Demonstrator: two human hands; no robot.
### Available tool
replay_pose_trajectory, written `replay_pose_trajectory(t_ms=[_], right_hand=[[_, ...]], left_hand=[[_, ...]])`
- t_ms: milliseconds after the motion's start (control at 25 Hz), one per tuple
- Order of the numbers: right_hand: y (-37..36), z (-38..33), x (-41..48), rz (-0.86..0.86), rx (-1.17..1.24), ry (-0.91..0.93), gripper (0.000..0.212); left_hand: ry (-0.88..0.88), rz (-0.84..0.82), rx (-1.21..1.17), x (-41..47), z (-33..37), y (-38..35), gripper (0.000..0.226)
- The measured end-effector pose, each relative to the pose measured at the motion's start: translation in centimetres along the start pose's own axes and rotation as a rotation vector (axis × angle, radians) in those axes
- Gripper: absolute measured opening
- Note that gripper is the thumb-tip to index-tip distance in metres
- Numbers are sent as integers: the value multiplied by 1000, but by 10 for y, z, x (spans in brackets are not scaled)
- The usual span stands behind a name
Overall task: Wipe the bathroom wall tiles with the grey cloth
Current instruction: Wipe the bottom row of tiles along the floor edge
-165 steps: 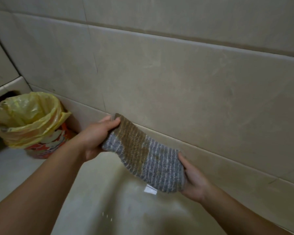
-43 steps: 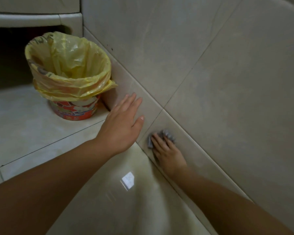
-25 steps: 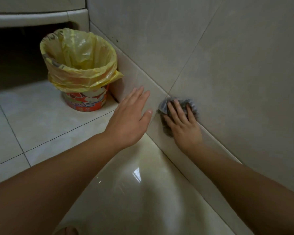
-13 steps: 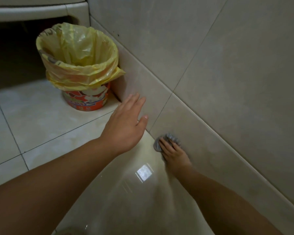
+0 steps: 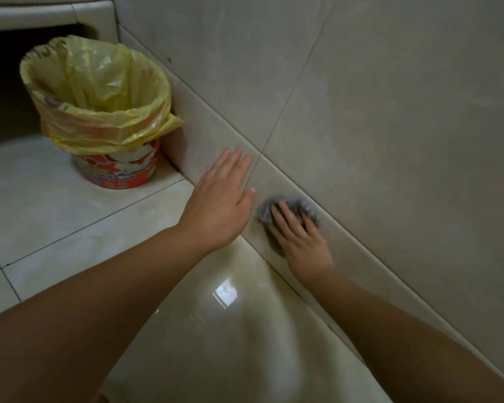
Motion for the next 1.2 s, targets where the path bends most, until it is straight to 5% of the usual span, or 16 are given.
replay_pose_trajectory(t_ms=[160,440,720,960,1200], right_hand=[[-14,6,-81,-22,14,91,61],[34,31,0,124,13,-119,61],[12,40,-133,62,11,-51,66],[19,21,-31,183,15,-127,60],[-53,-47,-21,-222,-77,165,65]], left_hand=[[6,-14,-4,-5,-1,1,57],[-13,-8,-17,-7,19,-4,57],[-72,-40,-12,-13,28,-10,56],[-101,-85,32,-24,22,-12,58],[-68,-114,94,-29,1,-12,57]])
Point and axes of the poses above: each hand's wrist, its own x-axis towards the middle knuckle, its own y-axis out of the back of the hand, z = x × y, the point moved 1 cm from there along x, towards the middle knuckle, and after that the axes turned 1 degree about x, right-handed, at the moved point
